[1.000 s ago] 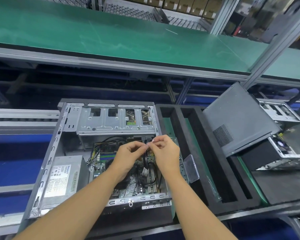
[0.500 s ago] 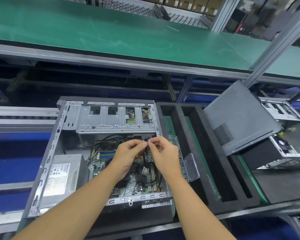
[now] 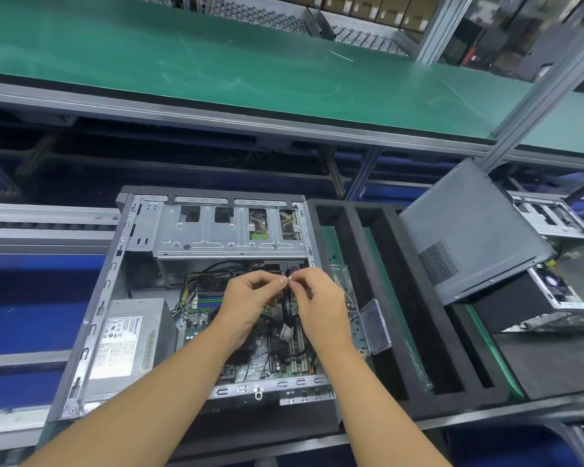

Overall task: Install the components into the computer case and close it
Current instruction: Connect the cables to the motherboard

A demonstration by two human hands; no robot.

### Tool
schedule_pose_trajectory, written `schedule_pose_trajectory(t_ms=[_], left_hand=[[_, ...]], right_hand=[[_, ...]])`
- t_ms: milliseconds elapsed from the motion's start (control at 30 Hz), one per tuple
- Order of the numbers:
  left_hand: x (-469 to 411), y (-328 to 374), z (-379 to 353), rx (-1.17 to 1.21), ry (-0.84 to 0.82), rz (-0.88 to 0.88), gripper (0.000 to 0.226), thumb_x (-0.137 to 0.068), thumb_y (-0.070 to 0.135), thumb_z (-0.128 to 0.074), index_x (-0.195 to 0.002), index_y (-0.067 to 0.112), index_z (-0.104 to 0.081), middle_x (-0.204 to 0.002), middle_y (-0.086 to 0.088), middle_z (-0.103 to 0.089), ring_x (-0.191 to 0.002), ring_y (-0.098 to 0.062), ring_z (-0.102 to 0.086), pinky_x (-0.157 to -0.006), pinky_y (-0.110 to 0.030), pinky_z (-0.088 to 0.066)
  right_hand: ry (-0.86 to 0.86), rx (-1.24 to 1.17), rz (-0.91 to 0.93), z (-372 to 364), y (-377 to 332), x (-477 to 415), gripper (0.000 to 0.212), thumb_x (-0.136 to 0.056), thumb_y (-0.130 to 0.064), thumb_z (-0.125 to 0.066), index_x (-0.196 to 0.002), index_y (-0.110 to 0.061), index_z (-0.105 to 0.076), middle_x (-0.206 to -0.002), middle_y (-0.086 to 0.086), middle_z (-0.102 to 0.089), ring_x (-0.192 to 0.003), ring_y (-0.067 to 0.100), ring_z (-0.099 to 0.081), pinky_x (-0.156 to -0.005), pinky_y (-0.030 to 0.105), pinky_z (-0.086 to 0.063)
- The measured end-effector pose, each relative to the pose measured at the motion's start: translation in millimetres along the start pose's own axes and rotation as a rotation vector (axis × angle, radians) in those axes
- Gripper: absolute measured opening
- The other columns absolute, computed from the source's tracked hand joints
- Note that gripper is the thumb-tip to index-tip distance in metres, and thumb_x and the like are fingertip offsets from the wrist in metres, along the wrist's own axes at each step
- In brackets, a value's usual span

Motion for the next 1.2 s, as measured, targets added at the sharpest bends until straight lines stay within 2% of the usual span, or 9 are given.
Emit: schedule_pose_trajectory(t_ms=[133,300,433,567,700,833,1033,1200], left_hand=[[1.3,4.1,1.0,-0.083,-0.021,-0.037,0.005,-0.081,0.022,-0.079,-0.085,0.025,-0.08,-0.088,0.002,-0.076,-0.076,-0.002,-0.067,-0.068,-0.014,-0.05],[4.3,9.7,2.6,-0.162,0.008,-0.092,0.012,-0.079,0.02,-0.081,-0.082,0.031,-0.08,-0.085,0.005,-0.077,-0.081,-0.006,-0.071,-0.071,-0.015,-0.053],[10.9,21.5,3.1,-0.296,0.076,-0.222,0.013,-0.073,0.022,-0.085,-0.08,0.031,-0.078,-0.079,0.008,-0.075,-0.077,-0.007,-0.071,-0.072,-0.02,-0.057],[21.1,39.6,-6.9,-0.416,0.086,-0.406,0.015,-0.079,0.019,-0.081,-0.087,0.03,-0.078,-0.083,0.017,-0.073,-0.081,-0.003,-0.069,-0.071,-0.011,-0.051],[27.1,50.1,-14.0,-0.519,0.077,-0.511,0.013,-0.082,0.013,-0.078,-0.091,0.023,-0.078,-0.086,0.014,-0.071,-0.083,-0.008,-0.067,-0.073,-0.016,-0.052],[26.5,50.2,-17.5,-0.558,0.046,-0.528,0.012,-0.082,0.008,-0.077,-0.087,0.019,-0.075,-0.085,0.01,-0.068,-0.079,-0.013,-0.065,-0.071,-0.022,-0.052],[20.7,41.4,-20.8,-0.624,-0.001,-0.5,0.012,-0.082,0.004,-0.076,-0.087,0.014,-0.073,-0.085,0.007,-0.064,-0.077,-0.01,-0.062,-0.071,-0.019,-0.053],[7.7,24.1,-10.6,-0.647,0.019,-0.349,0.011,-0.08,0.006,-0.078,-0.08,0.017,-0.074,-0.086,0.006,-0.064,-0.074,-0.003,-0.062,-0.07,-0.013,-0.049]], right_hand=[[-0.025,-0.051,0.015,1.3,1.4,-2.1,0.011,-0.095,-0.001,-0.067,-0.101,-0.008,-0.073,-0.095,-0.002,-0.069,-0.089,0.005,-0.061,-0.082,0.017,-0.05],[-0.068,-0.057,-0.012,-3.4,6.5,-2.8,0.012,-0.094,-0.003,-0.07,-0.101,-0.011,-0.076,-0.095,-0.006,-0.067,-0.09,0.003,-0.061,-0.081,0.014,-0.05],[-0.108,-0.097,-0.047,-7.3,11.2,-2.8,0.016,-0.095,-0.002,-0.066,-0.102,-0.011,-0.077,-0.097,-0.006,-0.067,-0.088,0.004,-0.065,-0.08,0.012,-0.052],[-0.112,-0.19,-0.158,-5.8,19.6,-0.5,0.017,-0.097,-0.012,-0.064,-0.099,-0.024,-0.075,-0.091,-0.018,-0.071,-0.086,-0.001,-0.069,-0.075,0.009,-0.052],[-0.114,-0.194,-0.234,-5.3,25.4,-1.1,0.019,-0.099,-0.015,-0.065,-0.092,-0.031,-0.07,-0.084,-0.017,-0.071,-0.082,0.0,-0.069,-0.073,0.01,-0.052],[-0.13,-0.155,-0.246,-5.2,22.3,-2.0,0.015,-0.098,-0.013,-0.064,-0.089,-0.025,-0.068,-0.086,-0.014,-0.068,-0.082,-0.002,-0.065,-0.07,0.009,-0.049],[-0.154,-0.118,-0.336,-3.5,25.1,-1.1,0.018,-0.1,-0.014,-0.058,-0.085,-0.025,-0.059,-0.087,-0.009,-0.063,-0.077,-0.001,-0.057,-0.067,0.01,-0.045],[-0.028,-0.177,-0.352,21.5,26.4,-3.3,0.017,-0.099,-0.009,-0.057,-0.084,-0.015,-0.06,-0.08,-0.004,-0.061,-0.069,-0.003,-0.052,-0.064,0.009,-0.043]])
Point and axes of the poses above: each hand's wrist, its own x-axis away from the middle knuckle, its own z-axis out of the back of the hand, y = z × x, the point moved 8 cm from there along -x, towards the middle knuckle
